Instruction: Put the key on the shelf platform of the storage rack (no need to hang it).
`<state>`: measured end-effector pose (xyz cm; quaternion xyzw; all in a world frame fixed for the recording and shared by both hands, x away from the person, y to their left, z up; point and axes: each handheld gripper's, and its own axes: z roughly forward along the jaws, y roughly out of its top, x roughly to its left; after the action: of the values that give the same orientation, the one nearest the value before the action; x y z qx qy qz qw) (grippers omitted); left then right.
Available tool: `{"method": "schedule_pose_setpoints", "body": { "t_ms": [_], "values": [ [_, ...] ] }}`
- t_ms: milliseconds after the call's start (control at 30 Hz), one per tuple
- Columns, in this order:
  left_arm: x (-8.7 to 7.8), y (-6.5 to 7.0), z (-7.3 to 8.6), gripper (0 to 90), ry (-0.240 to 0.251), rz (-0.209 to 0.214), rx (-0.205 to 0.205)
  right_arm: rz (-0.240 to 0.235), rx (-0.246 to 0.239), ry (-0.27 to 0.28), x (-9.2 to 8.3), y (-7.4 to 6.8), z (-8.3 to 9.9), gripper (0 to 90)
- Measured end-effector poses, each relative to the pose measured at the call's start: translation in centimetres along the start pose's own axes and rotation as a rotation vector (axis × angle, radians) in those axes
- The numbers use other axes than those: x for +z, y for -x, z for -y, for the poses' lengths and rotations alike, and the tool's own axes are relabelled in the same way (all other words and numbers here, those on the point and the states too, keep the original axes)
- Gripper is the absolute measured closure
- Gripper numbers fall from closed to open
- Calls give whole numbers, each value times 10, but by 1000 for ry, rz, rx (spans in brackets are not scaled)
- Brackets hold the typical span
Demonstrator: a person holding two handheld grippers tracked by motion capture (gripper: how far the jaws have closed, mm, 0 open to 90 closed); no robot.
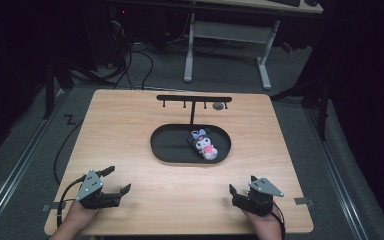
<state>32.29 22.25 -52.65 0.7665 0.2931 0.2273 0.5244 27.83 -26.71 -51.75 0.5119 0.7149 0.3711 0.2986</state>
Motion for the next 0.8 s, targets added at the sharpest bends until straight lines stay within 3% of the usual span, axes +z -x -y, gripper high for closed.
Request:
{"method": "schedule_pose_setpoints", "body": {
  "t_ms": [200, 433, 800],
  "values": [
    [1, 0, 0, 154, -6, 17, 9, 10, -2, -3, 0, -1, 0, 152],
    [0, 0, 0, 154, 0, 20, 11, 5, -18, -15, 2, -7, -1, 152],
    [0, 0, 0, 154, -1, 18, 5, 0, -20, -22, 3, -6, 1, 152]
  ]
}}
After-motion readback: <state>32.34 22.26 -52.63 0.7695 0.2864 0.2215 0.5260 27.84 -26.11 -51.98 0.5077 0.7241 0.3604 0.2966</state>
